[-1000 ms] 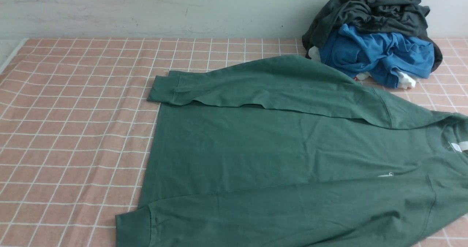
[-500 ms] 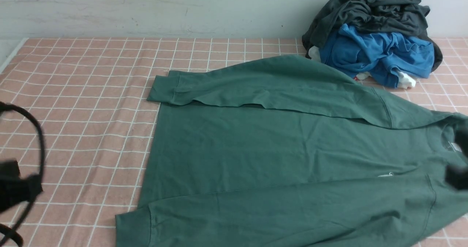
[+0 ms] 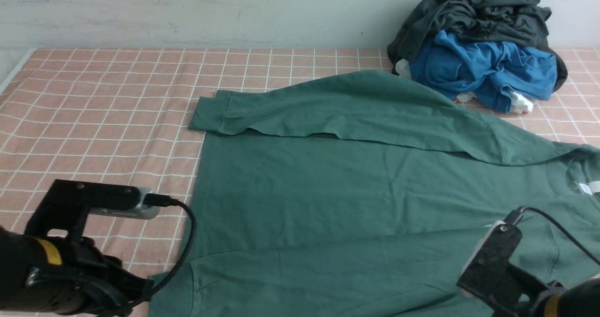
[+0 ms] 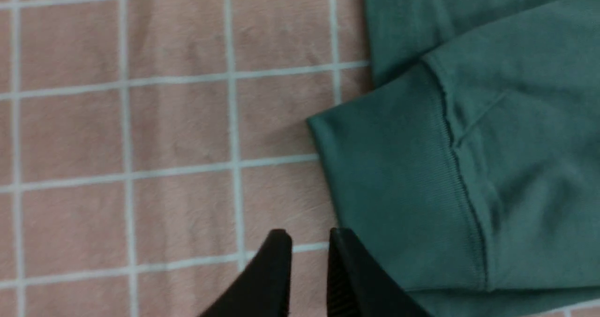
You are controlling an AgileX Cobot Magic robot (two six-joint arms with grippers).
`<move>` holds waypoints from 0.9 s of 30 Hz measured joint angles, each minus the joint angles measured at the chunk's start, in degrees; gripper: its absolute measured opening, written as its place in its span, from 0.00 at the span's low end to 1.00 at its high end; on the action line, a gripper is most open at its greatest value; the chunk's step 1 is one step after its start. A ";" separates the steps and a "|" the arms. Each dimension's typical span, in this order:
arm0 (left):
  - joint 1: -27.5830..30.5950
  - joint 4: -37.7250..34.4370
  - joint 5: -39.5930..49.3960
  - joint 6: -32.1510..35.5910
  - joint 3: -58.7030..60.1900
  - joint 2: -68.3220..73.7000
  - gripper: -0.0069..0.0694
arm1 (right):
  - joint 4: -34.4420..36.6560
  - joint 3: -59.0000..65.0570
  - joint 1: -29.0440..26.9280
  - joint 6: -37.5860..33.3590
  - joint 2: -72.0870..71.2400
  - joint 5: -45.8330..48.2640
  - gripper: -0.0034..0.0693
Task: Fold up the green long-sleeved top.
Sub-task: Use the left arm to clamp the cuff closest to it
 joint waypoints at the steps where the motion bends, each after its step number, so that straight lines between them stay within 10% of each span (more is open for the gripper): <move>1: -0.44 -0.09 -0.24 0.13 -0.58 1.44 0.35 | 0.06 -0.32 0.00 -0.37 0.43 -0.70 0.03; 10: -1.34 -0.20 -3.30 0.15 -4.32 15.39 0.54 | -1.62 -1.06 0.00 -0.98 2.16 -7.49 0.03; 18: -1.40 -0.04 -7.66 0.37 -5.04 18.06 0.14 | -2.79 -1.06 0.00 -0.98 2.16 -8.10 0.03; 27: -1.44 0.62 -5.88 0.57 -9.91 14.68 0.09 | -5.22 -1.06 0.00 -0.98 2.16 -8.11 0.03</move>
